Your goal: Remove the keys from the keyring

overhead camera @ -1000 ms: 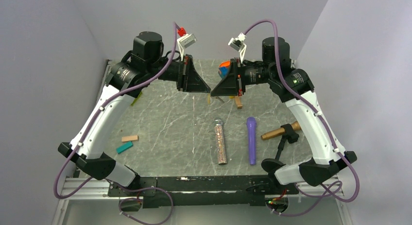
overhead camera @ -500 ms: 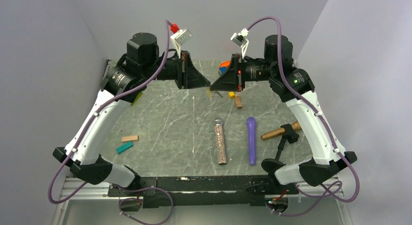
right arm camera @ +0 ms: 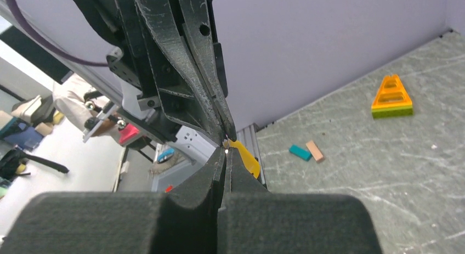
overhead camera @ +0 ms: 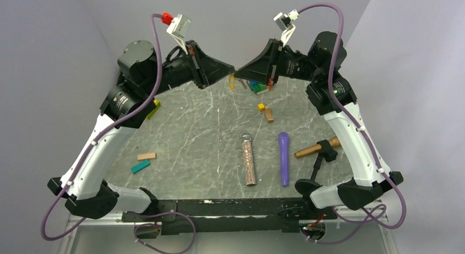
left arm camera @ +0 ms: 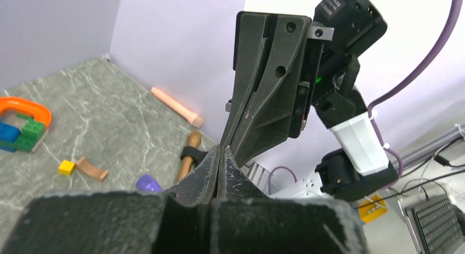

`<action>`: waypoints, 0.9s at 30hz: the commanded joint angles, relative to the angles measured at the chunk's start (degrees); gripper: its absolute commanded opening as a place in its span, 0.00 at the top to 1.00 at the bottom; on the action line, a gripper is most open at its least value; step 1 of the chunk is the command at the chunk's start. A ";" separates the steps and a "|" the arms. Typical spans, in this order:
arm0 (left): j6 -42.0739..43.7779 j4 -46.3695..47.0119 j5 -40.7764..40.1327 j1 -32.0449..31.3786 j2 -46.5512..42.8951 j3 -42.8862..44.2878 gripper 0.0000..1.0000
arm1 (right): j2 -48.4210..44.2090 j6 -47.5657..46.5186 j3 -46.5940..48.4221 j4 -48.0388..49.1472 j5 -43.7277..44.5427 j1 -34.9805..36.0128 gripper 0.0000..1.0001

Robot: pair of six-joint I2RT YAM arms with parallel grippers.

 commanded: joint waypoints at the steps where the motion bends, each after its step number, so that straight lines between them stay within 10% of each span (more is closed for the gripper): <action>1: -1.73 2.44 -2.12 -3.09 -0.44 0.09 1.00 | 0.45 7.02 1.56 14.10 3.66 0.37 1.00; 27: -1.23 10.79 -31.60 -18.79 -2.68 -1.76 1.00 | -7.12 19.96 -8.76 34.23 14.05 0.47 1.00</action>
